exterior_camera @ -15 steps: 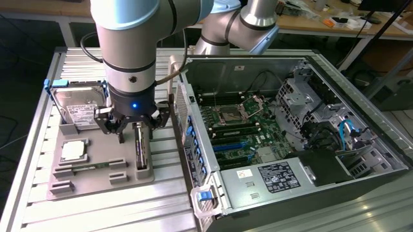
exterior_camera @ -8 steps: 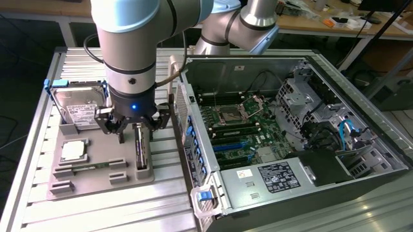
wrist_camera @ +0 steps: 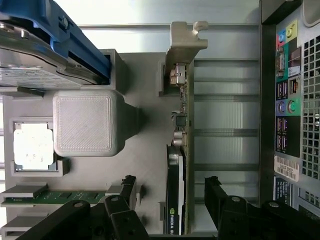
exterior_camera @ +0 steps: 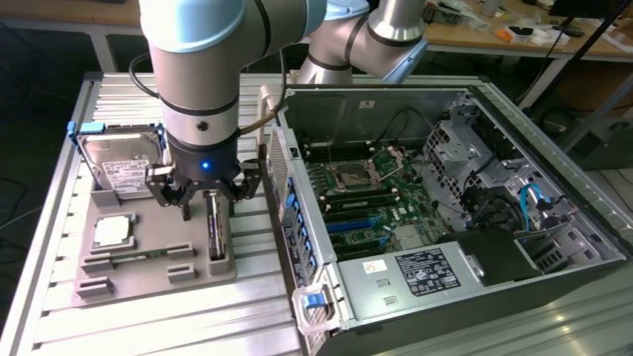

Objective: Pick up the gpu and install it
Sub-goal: 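Pick up the gpu and move the gpu toward the slot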

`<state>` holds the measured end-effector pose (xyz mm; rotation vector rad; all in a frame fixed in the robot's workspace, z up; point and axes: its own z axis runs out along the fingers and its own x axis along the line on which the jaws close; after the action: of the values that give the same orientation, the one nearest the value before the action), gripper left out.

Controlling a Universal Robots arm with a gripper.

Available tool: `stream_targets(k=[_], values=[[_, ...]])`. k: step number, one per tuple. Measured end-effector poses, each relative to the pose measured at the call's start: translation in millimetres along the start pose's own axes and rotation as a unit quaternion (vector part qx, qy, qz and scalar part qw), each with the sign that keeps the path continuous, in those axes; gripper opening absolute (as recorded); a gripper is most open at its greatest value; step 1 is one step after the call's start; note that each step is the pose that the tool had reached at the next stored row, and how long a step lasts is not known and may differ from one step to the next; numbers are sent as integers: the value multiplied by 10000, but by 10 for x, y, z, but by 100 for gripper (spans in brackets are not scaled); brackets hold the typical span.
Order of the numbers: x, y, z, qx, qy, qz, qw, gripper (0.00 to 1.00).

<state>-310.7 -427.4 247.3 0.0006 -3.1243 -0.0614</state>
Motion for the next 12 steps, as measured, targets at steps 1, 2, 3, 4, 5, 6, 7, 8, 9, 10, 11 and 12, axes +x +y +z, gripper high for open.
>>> stream_targets(k=[1, 2, 3, 4, 5, 6, 7, 8, 9, 10, 11, 12], values=[[0, 0, 0, 0, 0, 0, 10000, 66], [0, 0, 0, 0, 0, 0, 10000, 66], [0, 0, 0, 0, 0, 0, 10000, 66], [0, 0, 0, 0, 0, 0, 10000, 66], [0, 0, 0, 0, 0, 0, 10000, 66], [0, 0, 0, 0, 0, 0, 10000, 66], [0, 0, 0, 0, 0, 0, 10000, 66], [0, 0, 0, 0, 0, 0, 10000, 66], [0, 0, 0, 0, 0, 0, 10000, 66], [0, 0, 0, 0, 0, 0, 10000, 65], [0, 0, 0, 0, 0, 0, 10000, 58], [0, 0, 0, 0, 0, 0, 10000, 52]])
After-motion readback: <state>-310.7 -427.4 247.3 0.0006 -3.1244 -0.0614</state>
